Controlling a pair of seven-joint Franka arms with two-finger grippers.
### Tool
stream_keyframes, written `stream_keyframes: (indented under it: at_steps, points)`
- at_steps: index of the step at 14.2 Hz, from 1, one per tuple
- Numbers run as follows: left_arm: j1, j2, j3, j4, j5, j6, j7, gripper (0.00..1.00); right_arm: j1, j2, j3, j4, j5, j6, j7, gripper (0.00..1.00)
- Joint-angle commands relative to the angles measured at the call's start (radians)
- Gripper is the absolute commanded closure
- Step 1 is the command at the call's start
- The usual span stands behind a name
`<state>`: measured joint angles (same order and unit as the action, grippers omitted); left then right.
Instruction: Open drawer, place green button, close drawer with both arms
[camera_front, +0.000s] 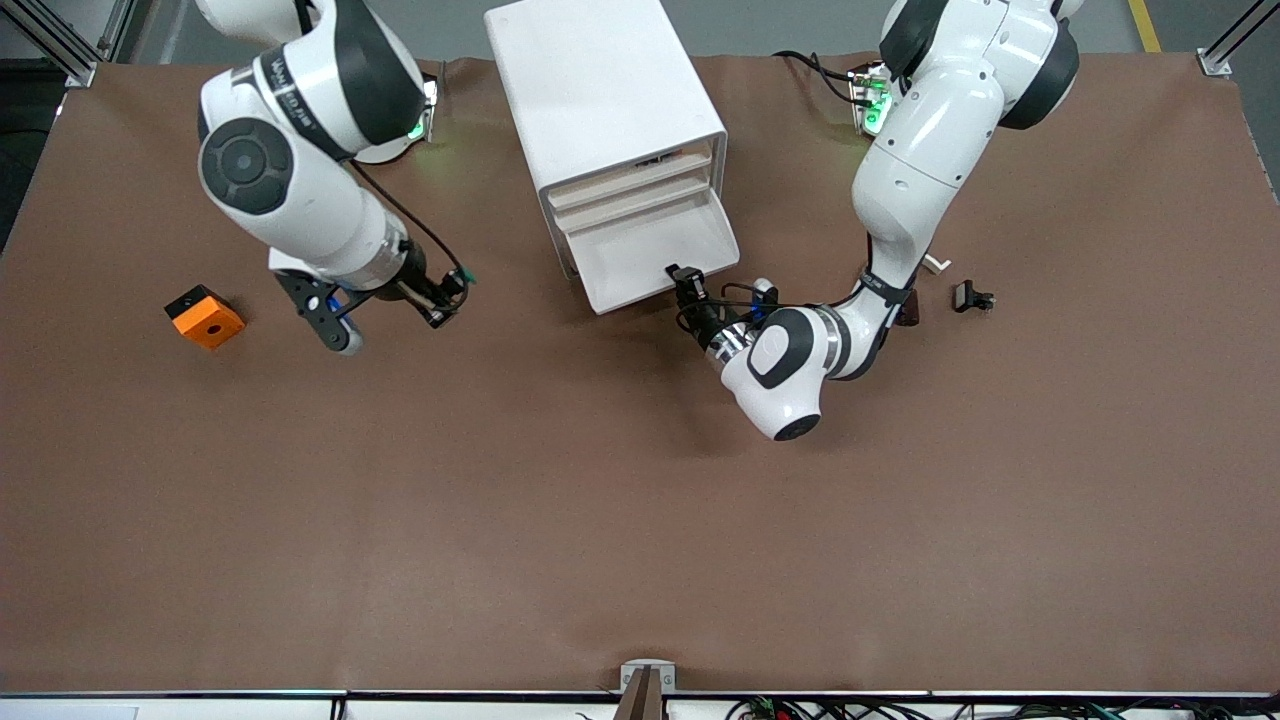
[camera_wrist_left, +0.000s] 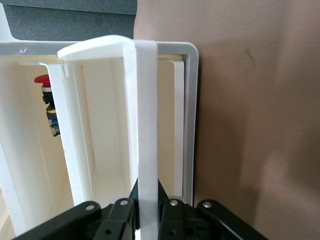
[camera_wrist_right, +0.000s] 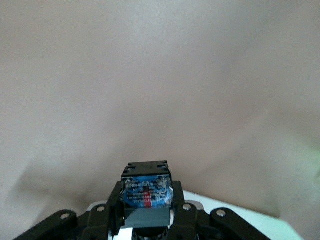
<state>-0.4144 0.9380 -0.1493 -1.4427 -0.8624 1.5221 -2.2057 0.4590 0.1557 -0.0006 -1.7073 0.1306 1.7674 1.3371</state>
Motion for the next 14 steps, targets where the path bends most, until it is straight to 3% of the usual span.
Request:
stream_keyframes:
  at_steps: [1, 2, 3, 9, 14]
  points:
    - [0.025, 0.01, 0.013, 0.041, 0.0, 0.036, 0.032, 0.68, 0.065, -0.001, -0.009, 0.04, 0.011, -0.022, 0.138, 1.0]
    - [0.029, 0.01, 0.013, 0.042, 0.0, 0.036, 0.043, 0.5, 0.084, -0.001, -0.009, 0.041, 0.012, -0.019, 0.17, 1.0]
    - [0.032, 0.005, 0.013, 0.048, 0.0, 0.035, 0.044, 0.0, 0.099, 0.001, -0.009, 0.041, 0.012, -0.013, 0.204, 1.0]
    - [0.081, -0.039, 0.01, 0.16, 0.0, 0.015, 0.063, 0.0, 0.219, 0.045, -0.01, 0.071, 0.011, 0.033, 0.434, 1.0]
    - [0.233, -0.125, 0.005, 0.225, 0.0, 0.013, 0.221, 0.0, 0.329, 0.126, -0.012, 0.066, -0.008, 0.127, 0.632, 1.0]
